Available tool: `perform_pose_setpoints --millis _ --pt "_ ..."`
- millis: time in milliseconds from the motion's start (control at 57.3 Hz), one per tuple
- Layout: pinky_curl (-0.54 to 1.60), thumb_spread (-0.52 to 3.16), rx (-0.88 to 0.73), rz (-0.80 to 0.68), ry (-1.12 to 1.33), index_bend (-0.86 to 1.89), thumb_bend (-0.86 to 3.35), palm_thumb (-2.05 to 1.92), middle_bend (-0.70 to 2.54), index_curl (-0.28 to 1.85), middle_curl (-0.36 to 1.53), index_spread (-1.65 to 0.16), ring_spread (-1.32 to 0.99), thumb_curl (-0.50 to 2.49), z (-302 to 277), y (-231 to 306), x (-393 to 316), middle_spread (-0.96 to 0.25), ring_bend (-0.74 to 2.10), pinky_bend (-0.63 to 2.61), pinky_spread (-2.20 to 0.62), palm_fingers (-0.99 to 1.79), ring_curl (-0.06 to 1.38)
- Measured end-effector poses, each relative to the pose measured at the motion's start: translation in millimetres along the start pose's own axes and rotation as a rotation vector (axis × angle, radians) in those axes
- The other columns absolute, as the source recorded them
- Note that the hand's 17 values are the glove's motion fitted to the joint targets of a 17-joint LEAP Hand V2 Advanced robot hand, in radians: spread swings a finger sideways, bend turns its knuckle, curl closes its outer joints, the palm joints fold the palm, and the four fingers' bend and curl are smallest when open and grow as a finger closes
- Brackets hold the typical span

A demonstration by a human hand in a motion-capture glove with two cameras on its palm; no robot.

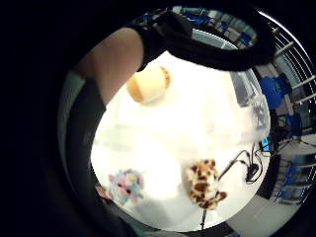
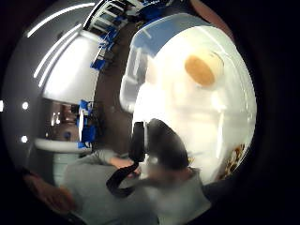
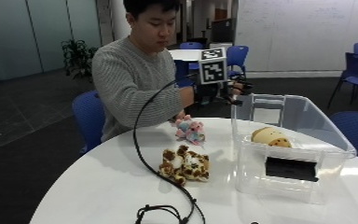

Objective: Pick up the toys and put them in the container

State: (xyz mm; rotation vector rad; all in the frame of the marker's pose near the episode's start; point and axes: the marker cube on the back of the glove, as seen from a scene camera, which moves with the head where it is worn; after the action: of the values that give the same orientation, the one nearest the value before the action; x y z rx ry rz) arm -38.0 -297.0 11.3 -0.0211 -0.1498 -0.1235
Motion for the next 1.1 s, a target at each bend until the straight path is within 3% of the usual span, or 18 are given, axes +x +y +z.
perform_pose_setpoints --millis 192,279,524,734,926,996,1083,1100 --pt "0.31 1.33 -0.017 -0.116 -0.038 0.18 -0.01 0.01 0.15 0.45 0.32 -0.40 -0.07 0.38 12.0 110.2 -49.9 -0.16 0.18 0.83 0.07 -0.09 0.36" --pt "0.31 1.34 -0.014 -0.125 -0.027 0.19 -0.01 0.02 0.15 0.45 0.31 -0.40 -0.07 0.37 21.5 136.6 -60.0 -0.15 0.17 0.82 0.07 -0.08 0.36" --pt "0.32 1.34 -0.095 -0.061 0.073 0.19 -0.01 0.04 0.15 0.45 0.29 -0.40 -0.06 0.35 76.4 140.1 -55.1 -0.15 0.17 0.81 0.07 -0.06 0.33" --pt "0.34 1.34 -0.417 -0.017 0.154 0.19 -0.01 0.06 0.11 0.44 0.26 -0.40 -0.06 0.35 175.8 150.2 -42.2 -0.15 0.15 0.88 0.07 -0.11 0.31" --pt "0.37 1.32 -0.387 -0.018 0.207 0.26 -0.01 0.07 0.08 0.46 0.20 -0.43 -0.03 0.34 176.2 150.6 -46.3 -0.14 0.16 0.99 0.06 -0.12 0.28" --pt "0.36 1.32 -0.337 -0.045 0.218 0.34 0.00 0.09 0.12 0.48 0.20 -0.45 -0.04 0.35 175.6 151.7 -47.5 -0.15 0.19 0.98 0.06 0.00 0.29" --pt "0.33 1.34 -0.140 -0.051 0.188 0.41 0.01 0.15 0.21 0.48 0.22 -0.47 -0.07 0.36 174.4 149.8 -46.7 -0.19 0.22 0.92 0.04 0.20 0.28" --pt "0.32 1.34 -0.104 -0.050 0.178 0.43 0.05 0.22 0.32 0.50 0.26 -0.46 -0.11 0.38 174.9 149.5 -47.2 -0.21 0.26 0.89 0.02 0.39 0.30"
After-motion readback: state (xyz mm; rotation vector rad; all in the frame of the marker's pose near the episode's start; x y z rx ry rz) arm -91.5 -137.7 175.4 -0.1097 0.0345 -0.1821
